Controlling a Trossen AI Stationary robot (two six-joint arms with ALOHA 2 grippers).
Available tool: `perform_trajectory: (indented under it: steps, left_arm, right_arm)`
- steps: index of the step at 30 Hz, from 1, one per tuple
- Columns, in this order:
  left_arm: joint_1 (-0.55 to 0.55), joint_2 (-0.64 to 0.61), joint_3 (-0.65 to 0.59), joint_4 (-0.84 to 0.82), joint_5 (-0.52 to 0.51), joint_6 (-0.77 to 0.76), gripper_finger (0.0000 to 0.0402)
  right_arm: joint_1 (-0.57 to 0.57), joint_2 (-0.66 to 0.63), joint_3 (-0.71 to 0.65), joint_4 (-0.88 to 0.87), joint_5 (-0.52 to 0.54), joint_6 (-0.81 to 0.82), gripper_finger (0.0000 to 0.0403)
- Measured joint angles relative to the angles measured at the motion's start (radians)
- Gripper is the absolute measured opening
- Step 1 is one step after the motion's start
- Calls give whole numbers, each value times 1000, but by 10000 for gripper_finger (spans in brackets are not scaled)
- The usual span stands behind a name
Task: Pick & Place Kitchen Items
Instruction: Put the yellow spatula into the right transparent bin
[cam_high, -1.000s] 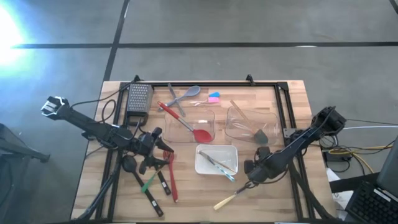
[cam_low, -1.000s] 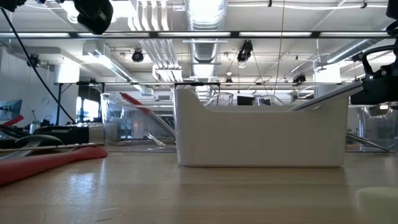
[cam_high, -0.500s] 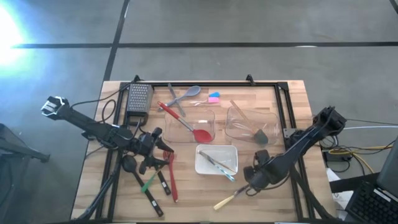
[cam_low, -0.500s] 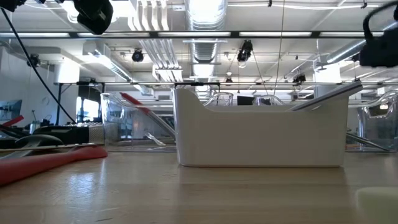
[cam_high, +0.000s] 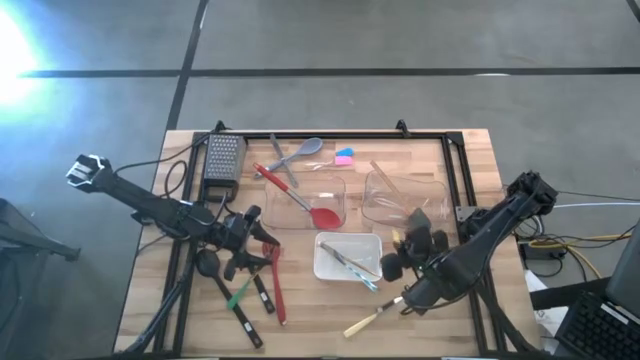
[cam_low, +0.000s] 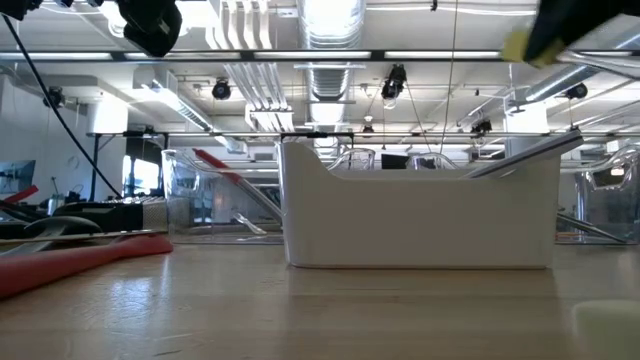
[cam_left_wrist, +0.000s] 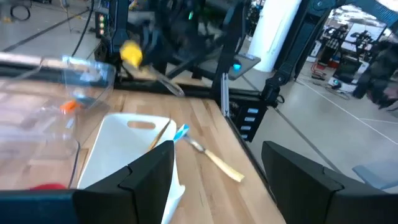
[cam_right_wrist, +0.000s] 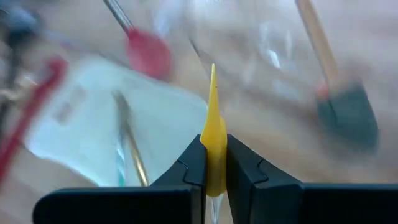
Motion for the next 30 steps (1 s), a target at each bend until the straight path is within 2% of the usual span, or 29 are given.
perform_trajectory:
  steps: [5, 10, 13, 17, 23, 26, 30]
  left_arm:
    - [0, 46, -31, 44, -13, -33, 250]
    - [14, 143, -39, 293, -45, 29, 250]
    - [33, 226, -28, 455, -46, 78, 250]
    - [109, 339, 47, 487, -27, 143, 250]
    - [253, 527, 230, 485, 241, 145, 250]
    - [299, 599, 320, 455, 274, 152, 250]
    - [359, 689, 417, 434, 343, 163, 250]
  right_arm:
    - [-3, 0, 24, 4, 313, -122, 22]
    - [-11, -4, 16, 5, 469, -205, 22]
    - [-17, -7, 15, 6, 519, -235, 22]
    - [-20, -16, 21, 15, 553, -269, 22]
    - [-21, -51, 23, 110, 572, -381, 22]
    - [-21, -84, 23, 225, 575, -530, 22]
    - [-24, -142, 23, 420, 577, -824, 22]
